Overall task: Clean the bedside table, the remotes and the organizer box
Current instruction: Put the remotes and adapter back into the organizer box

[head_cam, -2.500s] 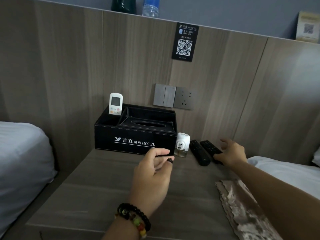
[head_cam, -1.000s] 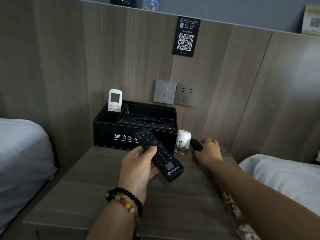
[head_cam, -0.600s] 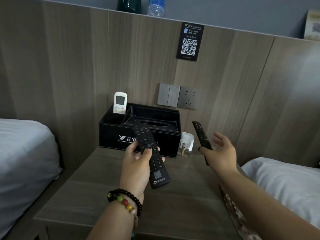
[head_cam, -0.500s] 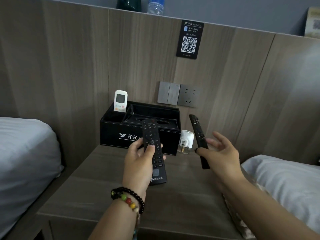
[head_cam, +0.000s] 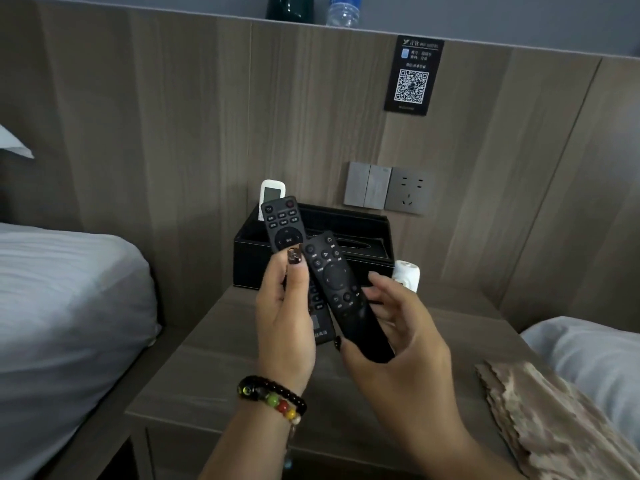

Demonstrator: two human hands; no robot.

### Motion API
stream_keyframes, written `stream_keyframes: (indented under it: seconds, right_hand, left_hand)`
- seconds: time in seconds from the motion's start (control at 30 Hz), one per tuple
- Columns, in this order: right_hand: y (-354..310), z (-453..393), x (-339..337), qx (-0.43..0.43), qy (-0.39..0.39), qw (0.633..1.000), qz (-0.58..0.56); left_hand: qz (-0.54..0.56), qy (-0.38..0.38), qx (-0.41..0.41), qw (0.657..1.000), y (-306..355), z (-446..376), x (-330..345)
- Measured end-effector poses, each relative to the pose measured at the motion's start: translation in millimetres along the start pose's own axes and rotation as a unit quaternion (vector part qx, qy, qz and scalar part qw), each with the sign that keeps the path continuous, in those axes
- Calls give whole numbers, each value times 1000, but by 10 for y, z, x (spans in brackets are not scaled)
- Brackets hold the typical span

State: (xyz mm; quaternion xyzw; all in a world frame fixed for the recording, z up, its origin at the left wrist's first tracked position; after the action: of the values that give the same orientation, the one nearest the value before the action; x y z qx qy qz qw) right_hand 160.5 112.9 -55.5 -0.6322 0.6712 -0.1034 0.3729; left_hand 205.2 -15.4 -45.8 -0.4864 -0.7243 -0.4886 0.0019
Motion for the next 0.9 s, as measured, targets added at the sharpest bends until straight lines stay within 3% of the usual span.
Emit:
stream_keyframes:
  seconds: [0.17,0.37,0.57,0.77,0.9]
  right_hand:
    - [-73,9,132,-68,-25,997,6]
    - [-52,-304,254,23,-141,984,-103]
    - [-330,-827,556,-65,-278,958,-33]
    - [-403,-1055,714,-117,-324,939,9]
    - [-390,-1247,766,-75,-350,932,-57]
  left_hand:
    - [-72,4,-3,997,-22,-53,-194]
    - [-64,12,0,998,87,-191,-365]
    - [-50,29,-10,998,151,-366,-553]
    - [-79,52,-4,996,151,-486,-661]
    - [-109,55,-12,992,124,-557,-738]
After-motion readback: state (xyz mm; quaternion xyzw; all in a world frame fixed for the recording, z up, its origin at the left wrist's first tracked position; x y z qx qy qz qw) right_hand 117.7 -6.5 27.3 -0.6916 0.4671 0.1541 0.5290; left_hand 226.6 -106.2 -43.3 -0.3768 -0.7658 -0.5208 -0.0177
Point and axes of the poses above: each hand's wrist, its own z-axis away from the middle knuckle, its own x-axis out of the palm, y = z × x, the point moved 4 cm from there along -z, towards the middle knuckle, and after that the axes turned 10 degrees about z, right-handed, at the moved point
